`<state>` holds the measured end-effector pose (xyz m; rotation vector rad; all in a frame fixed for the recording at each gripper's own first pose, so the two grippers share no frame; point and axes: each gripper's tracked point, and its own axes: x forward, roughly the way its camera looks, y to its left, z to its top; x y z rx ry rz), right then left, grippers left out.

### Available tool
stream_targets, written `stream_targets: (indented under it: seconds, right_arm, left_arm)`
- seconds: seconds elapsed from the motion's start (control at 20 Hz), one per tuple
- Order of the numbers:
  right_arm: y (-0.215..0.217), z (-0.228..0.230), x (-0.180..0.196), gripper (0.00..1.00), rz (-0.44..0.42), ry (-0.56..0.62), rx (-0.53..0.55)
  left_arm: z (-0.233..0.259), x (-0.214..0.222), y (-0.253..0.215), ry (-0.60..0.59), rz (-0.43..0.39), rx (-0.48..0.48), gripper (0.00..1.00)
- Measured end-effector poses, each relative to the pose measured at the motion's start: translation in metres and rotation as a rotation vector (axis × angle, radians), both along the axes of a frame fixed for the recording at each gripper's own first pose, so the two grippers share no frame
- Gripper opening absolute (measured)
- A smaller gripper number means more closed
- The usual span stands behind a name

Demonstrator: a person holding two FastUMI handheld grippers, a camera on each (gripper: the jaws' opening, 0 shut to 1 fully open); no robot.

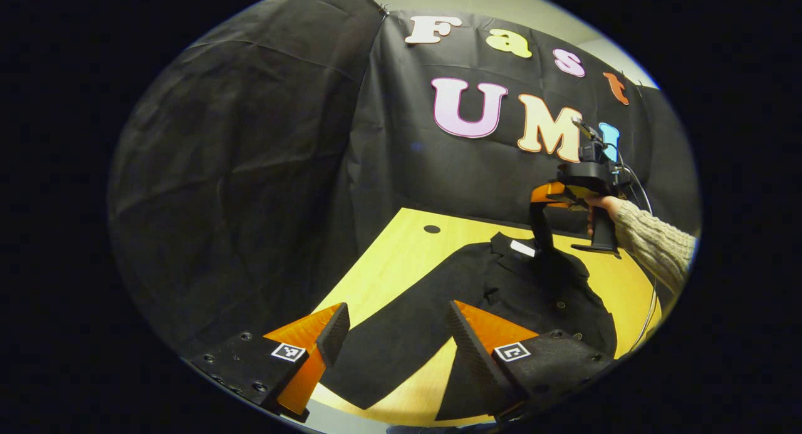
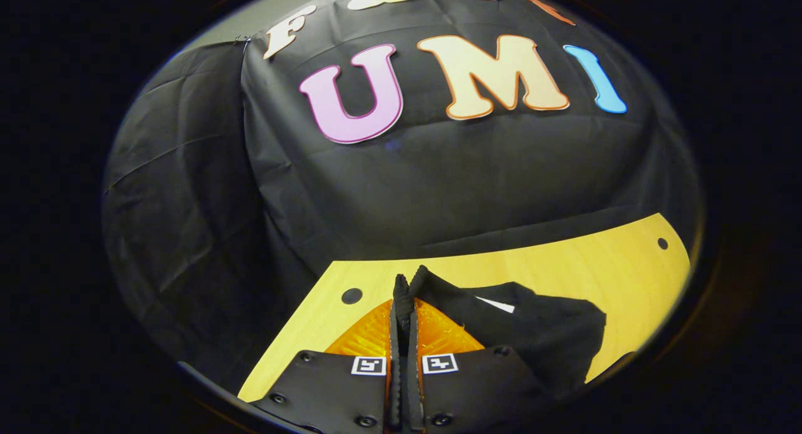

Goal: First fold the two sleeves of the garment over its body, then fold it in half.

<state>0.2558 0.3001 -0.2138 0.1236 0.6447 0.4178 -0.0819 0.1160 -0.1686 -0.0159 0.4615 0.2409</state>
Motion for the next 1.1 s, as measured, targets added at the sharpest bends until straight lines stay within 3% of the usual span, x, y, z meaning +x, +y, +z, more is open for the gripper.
stream_targets:
  seconds: [0.3,0.7,0.75,0.8,0.85,0.95,1.1]
  right_arm:
    - [0.05,-0.06,-0.006,0.07,0.076,0.067,-0.038]
    - [0.066,-0.119,-0.018,0.11,0.16,0.119,-0.138]
    - [0.067,-0.124,-0.02,0.07,0.171,0.128,-0.145]
    - [0.067,-0.127,-0.023,0.12,0.182,0.138,-0.151]
    - [0.07,-0.133,-0.024,0.1,0.195,0.15,-0.147]
    - [0.071,-0.138,-0.025,0.29,0.201,0.159,-0.142]
    - [0.075,-0.136,-0.026,0.71,0.206,0.16,-0.131]
  left_arm:
    - [-0.026,-0.007,0.002,0.061,0.006,-0.026,0.93]
    - [-0.074,-0.015,0.015,0.201,0.081,-0.098,0.95]
    - [-0.079,-0.017,0.016,0.214,0.091,-0.102,0.95]
    - [-0.084,-0.019,0.018,0.232,0.101,-0.102,0.95]
    - [-0.089,-0.023,0.021,0.252,0.112,-0.095,0.95]
    - [-0.099,-0.026,0.025,0.276,0.128,-0.083,0.95]
    - [-0.107,-0.032,0.03,0.3,0.149,-0.082,0.95]
